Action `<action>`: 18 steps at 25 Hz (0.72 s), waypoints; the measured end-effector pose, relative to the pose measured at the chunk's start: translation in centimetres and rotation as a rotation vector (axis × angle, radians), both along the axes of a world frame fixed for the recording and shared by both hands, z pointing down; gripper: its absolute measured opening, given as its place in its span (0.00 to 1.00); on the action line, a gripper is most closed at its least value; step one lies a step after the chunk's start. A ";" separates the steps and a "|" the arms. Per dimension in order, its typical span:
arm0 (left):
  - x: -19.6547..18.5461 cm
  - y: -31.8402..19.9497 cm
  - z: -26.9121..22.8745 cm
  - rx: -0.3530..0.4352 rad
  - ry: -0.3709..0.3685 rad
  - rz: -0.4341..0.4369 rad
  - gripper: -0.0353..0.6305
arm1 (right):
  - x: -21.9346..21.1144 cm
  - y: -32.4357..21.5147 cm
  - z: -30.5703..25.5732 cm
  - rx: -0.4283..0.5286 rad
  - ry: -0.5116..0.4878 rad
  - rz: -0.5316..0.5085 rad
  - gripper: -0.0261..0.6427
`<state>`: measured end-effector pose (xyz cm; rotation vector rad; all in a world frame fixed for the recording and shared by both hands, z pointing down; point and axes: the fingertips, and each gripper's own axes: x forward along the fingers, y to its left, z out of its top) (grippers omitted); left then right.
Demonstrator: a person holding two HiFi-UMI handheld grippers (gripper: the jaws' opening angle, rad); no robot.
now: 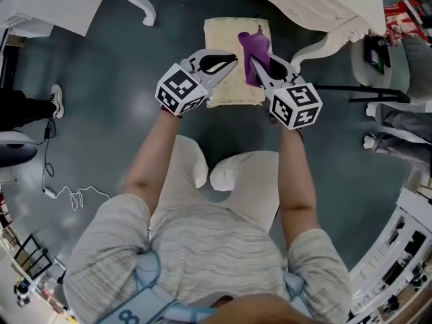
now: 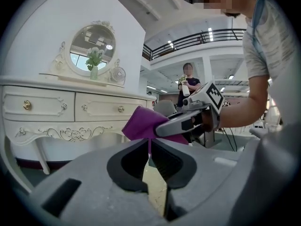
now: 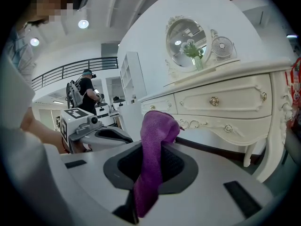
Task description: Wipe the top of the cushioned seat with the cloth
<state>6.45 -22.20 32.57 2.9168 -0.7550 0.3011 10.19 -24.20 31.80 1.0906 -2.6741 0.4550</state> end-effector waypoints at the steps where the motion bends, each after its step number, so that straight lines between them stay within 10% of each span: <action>1: 0.0 -0.4 0.9 0.011 0.000 -0.006 0.07 | 0.1 -0.4 0.8 0.009 0.000 0.000 0.13; 18: -0.8 -2.3 12.6 0.147 0.025 -0.033 0.07 | 2.0 -5.7 11.3 0.118 0.121 0.121 0.13</action>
